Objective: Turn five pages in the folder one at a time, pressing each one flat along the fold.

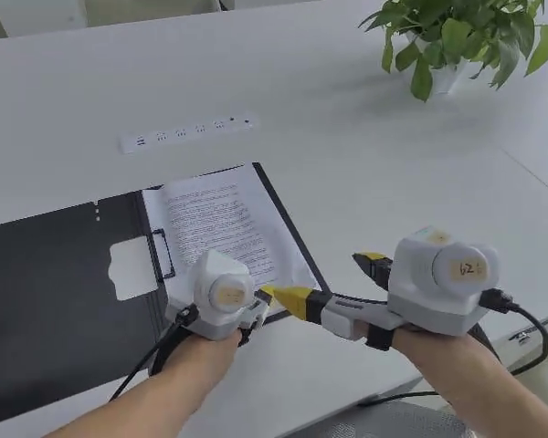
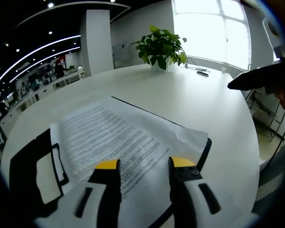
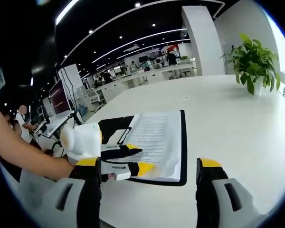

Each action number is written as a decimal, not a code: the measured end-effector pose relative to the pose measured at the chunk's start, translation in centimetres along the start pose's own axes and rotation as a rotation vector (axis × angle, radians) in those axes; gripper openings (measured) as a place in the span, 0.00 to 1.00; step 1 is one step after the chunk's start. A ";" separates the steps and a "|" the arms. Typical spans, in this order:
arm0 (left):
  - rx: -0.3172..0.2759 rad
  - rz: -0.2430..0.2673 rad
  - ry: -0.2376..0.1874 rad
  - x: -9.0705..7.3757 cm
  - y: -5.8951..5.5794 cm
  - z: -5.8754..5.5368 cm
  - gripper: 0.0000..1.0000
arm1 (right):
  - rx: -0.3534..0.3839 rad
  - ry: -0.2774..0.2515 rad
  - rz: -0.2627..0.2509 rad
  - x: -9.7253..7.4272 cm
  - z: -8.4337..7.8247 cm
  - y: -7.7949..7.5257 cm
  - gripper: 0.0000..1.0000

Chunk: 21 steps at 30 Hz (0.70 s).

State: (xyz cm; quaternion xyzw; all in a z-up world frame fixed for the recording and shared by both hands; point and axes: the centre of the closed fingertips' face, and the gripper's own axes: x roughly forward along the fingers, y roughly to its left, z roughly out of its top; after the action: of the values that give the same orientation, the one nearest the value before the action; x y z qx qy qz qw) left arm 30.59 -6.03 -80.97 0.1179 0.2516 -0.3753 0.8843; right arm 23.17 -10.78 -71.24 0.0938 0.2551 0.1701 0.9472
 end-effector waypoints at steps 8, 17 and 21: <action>0.047 -0.002 0.013 0.1 0.3 0.0 0.15 | 0.008 0.020 0.009 0.7 -0.5 0.0 0.81; 0.074 0.010 0.018 0.3 1.1 0.0 0.06 | 0.017 0.043 0.023 1.9 -0.9 0.1 0.79; 0.087 -0.002 0.021 0.3 1.1 0.0 0.06 | 0.023 0.056 0.022 2.5 -1.1 -0.3 0.77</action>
State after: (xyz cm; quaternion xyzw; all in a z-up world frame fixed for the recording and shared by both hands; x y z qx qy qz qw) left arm 31.52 -5.45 -81.12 0.1599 0.2446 -0.3855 0.8752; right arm 24.73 -9.98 -73.41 0.1029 0.2823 0.1801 0.9366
